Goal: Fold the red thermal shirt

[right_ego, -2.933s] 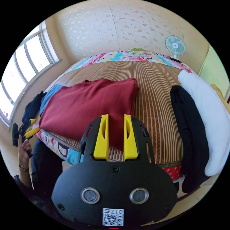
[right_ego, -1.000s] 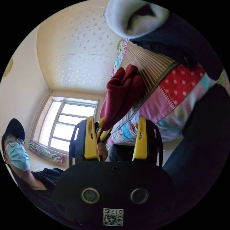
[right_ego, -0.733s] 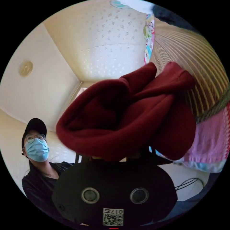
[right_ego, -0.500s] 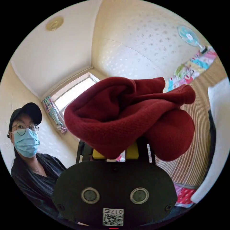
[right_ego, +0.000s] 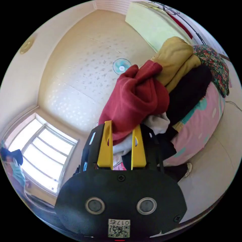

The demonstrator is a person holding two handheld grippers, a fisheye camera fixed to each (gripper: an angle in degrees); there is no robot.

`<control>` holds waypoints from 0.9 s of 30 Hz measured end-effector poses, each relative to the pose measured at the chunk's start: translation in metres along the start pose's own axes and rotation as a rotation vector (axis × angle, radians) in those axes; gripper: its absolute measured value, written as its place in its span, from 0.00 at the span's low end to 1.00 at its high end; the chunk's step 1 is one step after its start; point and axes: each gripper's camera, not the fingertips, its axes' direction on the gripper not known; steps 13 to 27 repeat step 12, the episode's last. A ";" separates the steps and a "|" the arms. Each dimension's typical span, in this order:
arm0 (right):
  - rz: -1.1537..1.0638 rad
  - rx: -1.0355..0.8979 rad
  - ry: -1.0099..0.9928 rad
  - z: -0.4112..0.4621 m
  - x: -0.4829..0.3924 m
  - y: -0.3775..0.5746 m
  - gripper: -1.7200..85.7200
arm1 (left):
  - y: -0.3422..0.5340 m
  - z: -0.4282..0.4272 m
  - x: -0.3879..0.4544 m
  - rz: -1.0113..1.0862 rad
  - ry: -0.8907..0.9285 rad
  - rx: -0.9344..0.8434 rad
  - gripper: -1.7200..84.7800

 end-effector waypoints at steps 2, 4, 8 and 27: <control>-0.074 0.042 -0.060 -0.008 0.001 0.044 0.10 | -0.007 -0.035 -0.012 -0.027 -0.092 0.098 0.13; -0.175 0.071 -0.095 -0.012 -0.014 0.090 0.06 | -0.012 -0.084 -0.020 -0.058 -0.249 0.237 0.13; -0.424 0.038 -0.249 -0.007 -0.049 0.132 0.04 | -0.002 -0.210 -0.032 -0.272 -0.715 0.635 0.14; -0.651 -0.021 -0.328 0.006 -0.086 0.164 0.03 | 0.003 -0.286 -0.081 -0.555 -0.819 0.834 0.21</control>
